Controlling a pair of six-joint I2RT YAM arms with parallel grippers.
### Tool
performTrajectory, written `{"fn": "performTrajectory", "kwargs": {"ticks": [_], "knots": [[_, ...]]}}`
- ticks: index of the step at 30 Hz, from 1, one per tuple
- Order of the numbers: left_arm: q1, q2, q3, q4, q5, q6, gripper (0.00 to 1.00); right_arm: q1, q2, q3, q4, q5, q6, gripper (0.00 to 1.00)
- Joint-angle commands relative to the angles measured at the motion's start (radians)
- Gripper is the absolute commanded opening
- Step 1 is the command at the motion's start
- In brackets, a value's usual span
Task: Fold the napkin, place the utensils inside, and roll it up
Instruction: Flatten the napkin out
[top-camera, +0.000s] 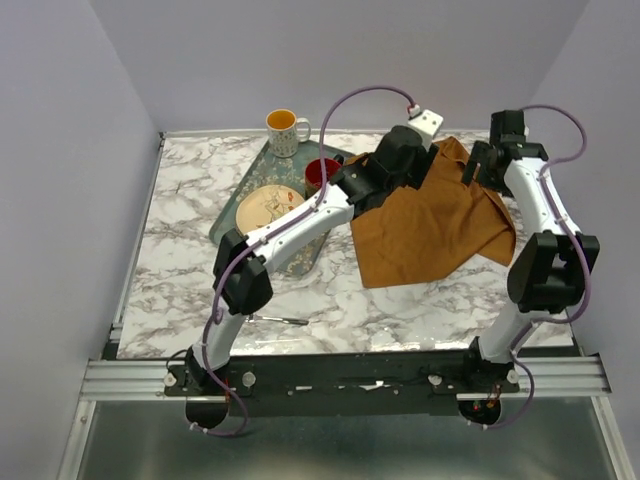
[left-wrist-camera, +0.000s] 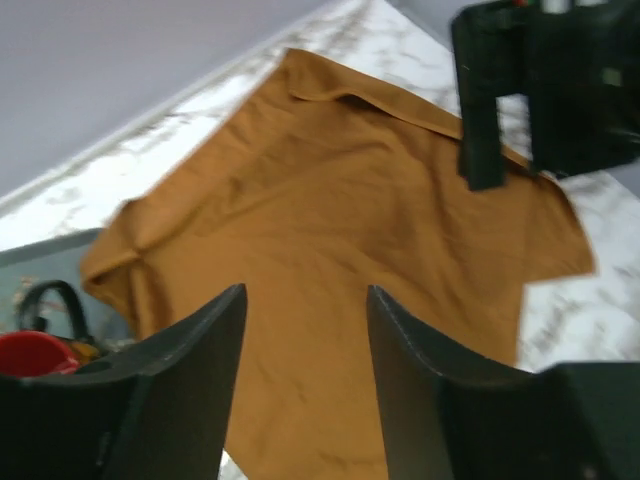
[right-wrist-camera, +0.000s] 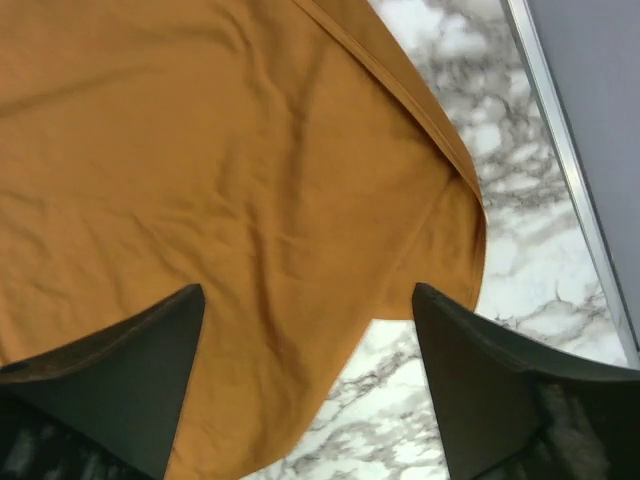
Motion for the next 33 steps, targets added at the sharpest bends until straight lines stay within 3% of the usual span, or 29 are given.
{"fn": "performTrajectory", "kwargs": {"ticks": [1,4,7,11,18,19,22,27,29,31,33], "knots": [[-0.083,-0.103,-0.207,-0.078,0.149,-0.084,0.53,-0.093,-0.112,-0.243,0.091,-0.082,0.140,0.81],[-0.118,-0.105,-0.310,-0.094,0.186,-0.103,0.44,-0.135,-0.175,-0.359,0.168,-0.071,0.134,0.62],[-0.126,-0.081,-0.351,-0.106,0.185,-0.068,0.41,-0.196,-0.181,-0.423,0.222,-0.102,0.136,0.35],[-0.124,-0.013,-0.325,-0.153,0.102,-0.006,0.39,-0.242,-0.116,-0.437,0.265,-0.125,0.136,0.34],[-0.115,0.087,-0.290,-0.177,0.108,0.005,0.32,-0.262,-0.002,-0.415,0.255,-0.102,0.165,0.30],[-0.112,0.094,-0.287,-0.178,0.114,-0.003,0.29,-0.265,0.004,-0.420,0.256,-0.092,0.169,0.23],[-0.110,0.127,-0.281,-0.201,0.123,-0.031,0.23,-0.280,0.021,-0.449,0.259,-0.081,0.180,0.22],[-0.110,0.140,-0.316,-0.209,0.113,-0.069,0.22,-0.305,0.001,-0.532,0.317,-0.059,0.189,0.15],[-0.107,0.151,-0.313,-0.224,0.111,-0.112,0.17,-0.317,0.003,-0.531,0.315,-0.068,0.192,0.15],[-0.101,0.165,-0.312,-0.249,0.125,-0.149,0.04,-0.331,0.010,-0.523,0.315,-0.071,0.180,0.16],[-0.101,0.159,-0.338,-0.255,0.151,-0.184,0.04,-0.345,0.023,-0.491,0.285,-0.087,0.162,0.18]]}}
